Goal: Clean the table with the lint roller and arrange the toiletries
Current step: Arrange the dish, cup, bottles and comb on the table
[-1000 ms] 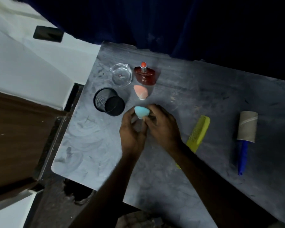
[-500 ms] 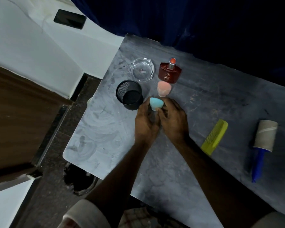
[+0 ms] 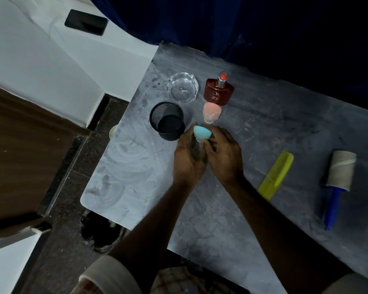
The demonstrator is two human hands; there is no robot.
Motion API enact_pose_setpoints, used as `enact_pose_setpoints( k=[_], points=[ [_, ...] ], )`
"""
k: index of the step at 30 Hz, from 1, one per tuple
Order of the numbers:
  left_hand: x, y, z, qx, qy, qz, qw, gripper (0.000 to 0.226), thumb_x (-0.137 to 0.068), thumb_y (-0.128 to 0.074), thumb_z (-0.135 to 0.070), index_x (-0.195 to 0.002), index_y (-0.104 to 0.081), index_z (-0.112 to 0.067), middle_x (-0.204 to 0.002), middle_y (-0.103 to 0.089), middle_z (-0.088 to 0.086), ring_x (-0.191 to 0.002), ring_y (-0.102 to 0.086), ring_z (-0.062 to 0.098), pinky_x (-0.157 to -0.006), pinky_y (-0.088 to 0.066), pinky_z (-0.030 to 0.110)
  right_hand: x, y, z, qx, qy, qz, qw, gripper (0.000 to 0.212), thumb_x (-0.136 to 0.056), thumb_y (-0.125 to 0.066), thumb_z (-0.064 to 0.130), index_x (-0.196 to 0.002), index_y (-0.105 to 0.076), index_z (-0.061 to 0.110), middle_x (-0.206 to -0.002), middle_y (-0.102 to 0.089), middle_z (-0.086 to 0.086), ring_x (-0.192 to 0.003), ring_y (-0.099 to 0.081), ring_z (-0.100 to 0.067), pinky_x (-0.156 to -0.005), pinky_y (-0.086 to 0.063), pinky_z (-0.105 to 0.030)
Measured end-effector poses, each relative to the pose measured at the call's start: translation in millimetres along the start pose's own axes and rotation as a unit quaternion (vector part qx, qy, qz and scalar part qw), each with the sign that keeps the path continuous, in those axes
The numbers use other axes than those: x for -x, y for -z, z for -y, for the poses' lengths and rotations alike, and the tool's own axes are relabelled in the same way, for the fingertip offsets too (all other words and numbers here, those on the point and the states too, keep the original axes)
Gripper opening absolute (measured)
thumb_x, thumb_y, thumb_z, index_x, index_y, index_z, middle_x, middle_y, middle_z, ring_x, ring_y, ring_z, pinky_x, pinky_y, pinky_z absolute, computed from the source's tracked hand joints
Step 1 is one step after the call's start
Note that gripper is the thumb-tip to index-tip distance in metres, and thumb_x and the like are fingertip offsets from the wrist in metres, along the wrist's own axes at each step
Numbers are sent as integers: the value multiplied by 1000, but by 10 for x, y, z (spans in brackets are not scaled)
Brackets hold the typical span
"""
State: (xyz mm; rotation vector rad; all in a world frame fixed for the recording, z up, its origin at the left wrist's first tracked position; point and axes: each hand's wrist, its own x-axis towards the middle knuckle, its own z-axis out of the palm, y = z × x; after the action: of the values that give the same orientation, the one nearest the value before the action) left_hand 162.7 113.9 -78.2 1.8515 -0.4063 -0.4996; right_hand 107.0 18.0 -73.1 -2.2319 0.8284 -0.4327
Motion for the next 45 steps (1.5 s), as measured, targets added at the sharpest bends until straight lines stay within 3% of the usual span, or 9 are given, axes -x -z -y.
enact_pose_setpoints(
  k=[4,10,15,21,26,30,35,42,45],
  points=[
    [-5,-12,4,-23,6,-2,1000,48,-98,-67,-4,-145,-56,-7,-141,-64,14,-132,-64,29,-110,-55,47,-5,-2,-6,9,3,-4,1000,33,-93,-65,21,-126,-62,18,-117,-66,0,-106,-63,-11,-89,-57,-31],
    [37,18,-40,1,8,1,1000,55,-98,-68,-25,-150,-53,-14,-147,-62,8,-137,-62,23,-114,-52,51,1,-26,-34,11,-12,8,1000,36,-91,-67,25,-126,-61,20,-118,-66,1,-107,-65,-12,-89,-59,-34],
    [143,82,-47,51,59,-23,997,66,-96,-70,4,-157,-45,-6,-154,-58,7,-134,-61,-2,-105,-52,15,37,77,-88,-9,-47,19,999,50,-86,-74,24,-133,-55,23,-121,-66,3,-102,-68,-8,-84,-61,-32],
    [712,171,-54,11,70,-27,997,43,-99,-65,6,-140,-66,-7,-131,-71,-4,-114,-71,0,-84,-56,11,461,504,-219,-85,-105,-26,990,47,-89,-73,16,-133,-58,17,-121,-69,-3,-100,-71,-7,-88,-61,-30],
    [940,-216,-205,-120,-1,128,984,30,-92,-65,-14,-120,-76,-15,-114,-76,-7,-98,-70,-5,-81,-62,22,883,904,-462,-53,-144,-61,986,39,-90,-71,19,-128,-62,21,-117,-71,4,-97,-68,0,-89,-56,-20],
    [855,-664,-308,-307,-66,256,914,58,-87,-66,-51,-139,-66,-26,-137,-68,1,-117,-71,27,-96,-60,40,1102,1134,-698,-34,-186,-99,977,32,-90,-68,14,-122,-66,18,-114,-71,-1,-97,-70,-13,-86,-56,-26],
    [883,-1067,-389,-456,-71,262,847,71,-85,-72,-63,-145,-53,-30,-149,-50,-1,-118,-68,33,-83,-59,46,1225,1243,-950,21,-211,-70,975,30,-93,-64,17,-123,-65,16,-119,-68,-4,-105,-66,-22,-87,-49,-28],
    [976,-1287,-467,-420,-5,234,877,48,-86,-76,-49,-128,-59,-31,-135,-53,-1,-110,-70,34,-85,-58,45,1233,1345,-941,-12,-227,-46,973,48,-84,-44,47,-117,-68,20,-116,-69,-2,-105,-66,-22,-89,-54,-36],
    [965,-1318,-539,-385,27,225,895,32,-88,-74,-46,-113,-67,-28,-124,-66,-1,-112,-70,30,-91,-58,43,1197,1371,-1033,-39,-241,-45,969,30,-87,-55,44,-107,-66,24,-104,-68,5,-98,-67,-16,-86,-56,-37]
  ],
)
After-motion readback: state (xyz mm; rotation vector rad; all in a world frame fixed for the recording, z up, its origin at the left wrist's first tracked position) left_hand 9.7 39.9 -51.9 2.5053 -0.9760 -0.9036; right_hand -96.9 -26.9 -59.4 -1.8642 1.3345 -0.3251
